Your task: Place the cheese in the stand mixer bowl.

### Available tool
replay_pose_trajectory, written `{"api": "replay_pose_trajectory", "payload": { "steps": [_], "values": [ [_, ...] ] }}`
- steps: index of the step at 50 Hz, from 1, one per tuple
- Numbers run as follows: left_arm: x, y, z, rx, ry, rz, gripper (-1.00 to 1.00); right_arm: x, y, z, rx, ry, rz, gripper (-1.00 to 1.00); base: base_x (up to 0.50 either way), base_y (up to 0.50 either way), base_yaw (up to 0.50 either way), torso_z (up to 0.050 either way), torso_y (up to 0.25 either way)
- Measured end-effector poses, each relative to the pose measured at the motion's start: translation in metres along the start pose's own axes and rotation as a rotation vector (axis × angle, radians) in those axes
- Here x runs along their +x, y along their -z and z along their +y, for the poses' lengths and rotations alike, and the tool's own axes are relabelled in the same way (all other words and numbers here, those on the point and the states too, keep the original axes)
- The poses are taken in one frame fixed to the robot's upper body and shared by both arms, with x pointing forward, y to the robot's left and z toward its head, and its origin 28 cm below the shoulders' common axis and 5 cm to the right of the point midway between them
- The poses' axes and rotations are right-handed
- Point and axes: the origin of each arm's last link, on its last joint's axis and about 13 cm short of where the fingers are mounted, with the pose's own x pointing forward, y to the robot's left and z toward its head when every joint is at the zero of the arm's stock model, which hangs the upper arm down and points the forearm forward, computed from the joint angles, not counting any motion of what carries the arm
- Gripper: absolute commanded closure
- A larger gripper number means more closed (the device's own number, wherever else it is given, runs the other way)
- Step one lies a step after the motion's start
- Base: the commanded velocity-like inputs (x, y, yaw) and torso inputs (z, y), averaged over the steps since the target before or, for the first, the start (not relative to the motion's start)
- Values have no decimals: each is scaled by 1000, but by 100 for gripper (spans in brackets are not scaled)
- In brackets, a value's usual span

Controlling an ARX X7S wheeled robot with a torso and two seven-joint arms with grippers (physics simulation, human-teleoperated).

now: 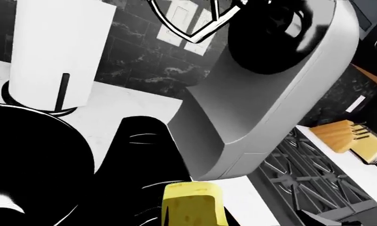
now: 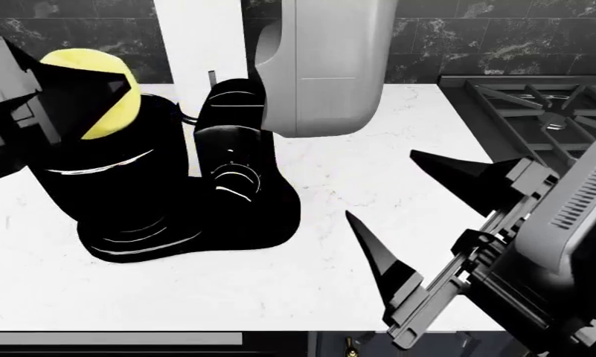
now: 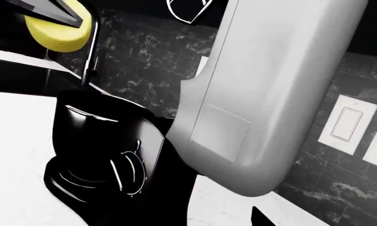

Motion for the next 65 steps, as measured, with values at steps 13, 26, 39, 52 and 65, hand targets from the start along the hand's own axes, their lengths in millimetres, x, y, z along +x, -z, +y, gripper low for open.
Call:
{"api": "replay_pose_trajectory", "payload": {
  "steps": [13,26,39,52,65],
  "values": [
    [9,-11,0,15,-97,1,100,1,2,0,3,-3,3,-100,0,0,0,0,0],
    [18,-21,5,25,-203,10,100,3,4,0,6,-6,7,-100,0,0,0,0,0],
    [39,-27,16,36,-280,43,100,4,6,0,12,-6,11,-100,0,0,0,0,0],
    [60,-32,21,50,-331,72,100,4,7,0,16,-4,12,-100,0,0,0,0,0],
    [71,-37,26,49,-389,74,100,3,8,-1,20,-1,11,-100,0,0,0,0,1]
  ]
}}
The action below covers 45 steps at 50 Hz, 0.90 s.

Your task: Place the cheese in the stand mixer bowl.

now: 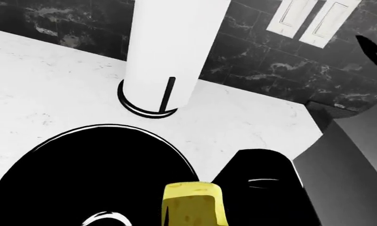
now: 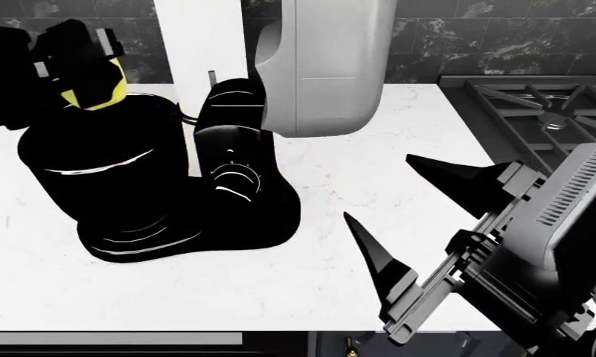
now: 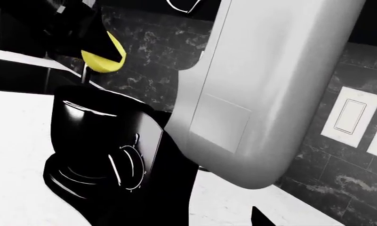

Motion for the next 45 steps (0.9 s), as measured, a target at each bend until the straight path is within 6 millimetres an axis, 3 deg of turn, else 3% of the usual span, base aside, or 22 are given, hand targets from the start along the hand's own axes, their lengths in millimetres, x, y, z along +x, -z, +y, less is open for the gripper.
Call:
{"api": "replay_pose_trajectory", "payload": {
  "steps": [45],
  "values": [
    [35,-1,4,24,-171,63,100,0,4,0,11,5,-2,-100,0,0,0,0,0]
  ]
}}
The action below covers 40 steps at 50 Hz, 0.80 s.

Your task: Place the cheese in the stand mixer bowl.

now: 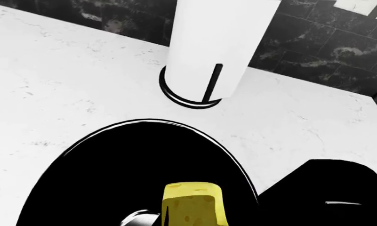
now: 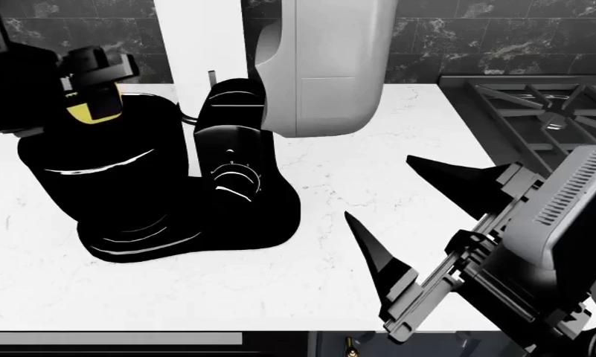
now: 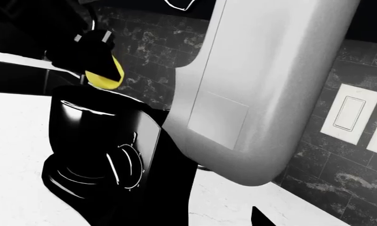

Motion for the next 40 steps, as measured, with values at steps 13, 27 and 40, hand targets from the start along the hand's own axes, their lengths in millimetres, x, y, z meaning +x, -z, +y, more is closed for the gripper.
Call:
{"api": "replay_pose_trajectory", "payload": {
  "steps": [13,27,40],
  "values": [
    [10,-3,-3,17,-34,17,100,0,0,0,1,2,-1,-100,0,0,0,0,1],
    [24,-5,-7,43,-63,39,100,0,3,-1,6,6,-2,-100,0,0,0,0,0],
    [27,-6,-9,51,-70,46,-100,0,5,-2,11,8,-2,-100,0,0,0,0,0]
  ]
}}
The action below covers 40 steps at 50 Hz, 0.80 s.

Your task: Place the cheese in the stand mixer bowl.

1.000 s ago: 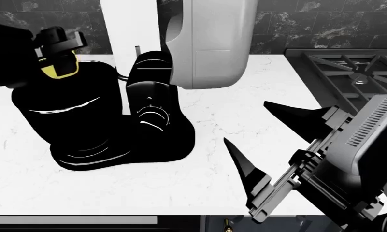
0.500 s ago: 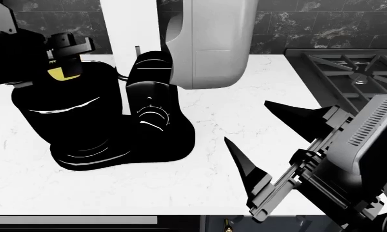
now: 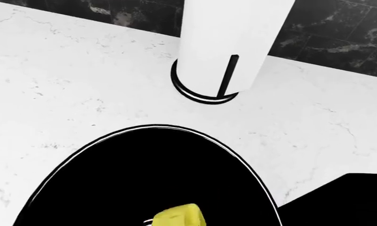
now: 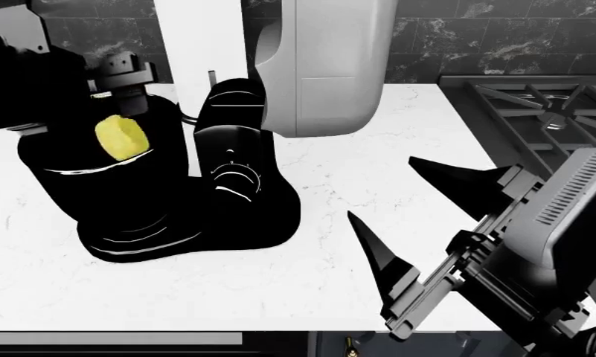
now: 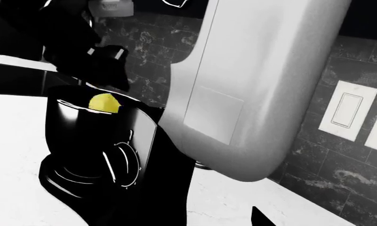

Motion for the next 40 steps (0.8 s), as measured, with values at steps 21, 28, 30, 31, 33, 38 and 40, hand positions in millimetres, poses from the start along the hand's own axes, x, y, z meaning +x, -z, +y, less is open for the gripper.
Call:
{"api": "replay_pose_trajectory", "payload": {
  "steps": [21,28,30,31,33,38,40],
  "values": [
    [-16,-3,3,-2,2,-32,-100,0,0,0,-2,2,3,-100,0,0,0,0,0],
    [-28,-1,6,3,9,-50,-100,0,1,0,-1,3,4,-100,0,0,0,0,0],
    [-33,1,7,5,13,-56,-100,0,1,0,-1,3,4,-100,0,0,0,0,0],
    [-35,2,8,6,15,-59,-100,0,1,0,-1,3,4,-100,0,0,0,0,0],
    [-41,3,10,9,20,-67,-100,0,1,0,-1,3,5,-100,0,0,0,0,0],
    [-56,8,14,15,31,-87,-100,0,1,0,-1,4,5,-100,0,0,0,0,0],
    [-62,10,15,18,36,-96,-100,0,1,0,0,5,5,-100,0,0,0,0,0]
  ]
}}
